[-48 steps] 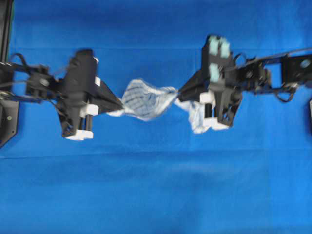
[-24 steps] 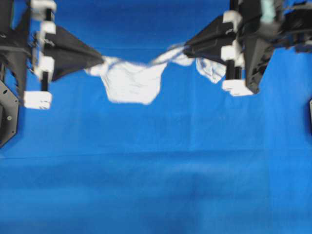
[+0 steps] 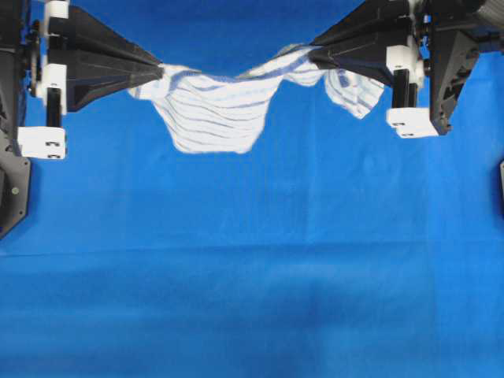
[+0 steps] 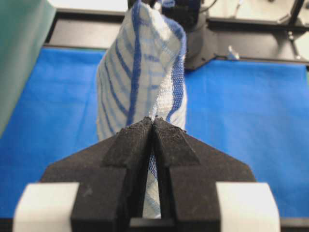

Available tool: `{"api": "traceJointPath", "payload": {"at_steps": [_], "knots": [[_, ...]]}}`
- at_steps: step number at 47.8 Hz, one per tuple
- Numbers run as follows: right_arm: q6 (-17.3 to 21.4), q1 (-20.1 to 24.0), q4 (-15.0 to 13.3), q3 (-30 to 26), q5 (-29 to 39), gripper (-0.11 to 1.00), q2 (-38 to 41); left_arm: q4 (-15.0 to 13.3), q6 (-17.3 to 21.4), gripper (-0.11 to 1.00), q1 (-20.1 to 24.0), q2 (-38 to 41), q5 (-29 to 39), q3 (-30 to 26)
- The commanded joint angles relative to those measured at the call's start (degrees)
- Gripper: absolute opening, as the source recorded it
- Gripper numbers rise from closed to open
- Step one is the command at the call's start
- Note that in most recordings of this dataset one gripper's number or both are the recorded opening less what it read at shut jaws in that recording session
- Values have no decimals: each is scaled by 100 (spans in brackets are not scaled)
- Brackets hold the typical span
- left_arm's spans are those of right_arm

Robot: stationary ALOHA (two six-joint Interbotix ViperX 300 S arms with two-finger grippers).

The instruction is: Lift the towel with both arms.

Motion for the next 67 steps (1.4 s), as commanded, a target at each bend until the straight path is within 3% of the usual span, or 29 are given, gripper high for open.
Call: {"api": "traceJointPath", "payload": {"at_steps": [1, 8, 13, 21, 25, 30, 37, 47, 67], "knots": [[-26, -9, -26, -132, -9, 5, -70, -9, 0, 1, 9, 26, -18, -176], [-26, -9, -26, -132, -9, 6, -88, -9, 123, 4, 0, 18, -44, -185], [0, -9, -26, -123, -26, 8, -88, 0, 220, 24, -44, -9, -88, -167], [0, -9, -35, -114, 0, 56, -88, -9, 272, 74, -88, -26, -123, -149], [18, -9, -53, -97, -9, 67, -88, -9, 272, 90, -105, -35, -105, -141], [44, -9, -62, -35, 18, 60, -88, 0, 264, 91, -149, -9, -105, -105], [79, -9, -35, 176, 132, 61, -88, -9, 264, 91, -185, 123, -176, 35], [334, 18, -26, 940, 105, 61, -114, 0, 264, 91, -202, 633, -501, 387], [835, 18, -35, 2566, -958, 61, 158, -9, 246, 91, -202, 2030, -993, 861]]}}
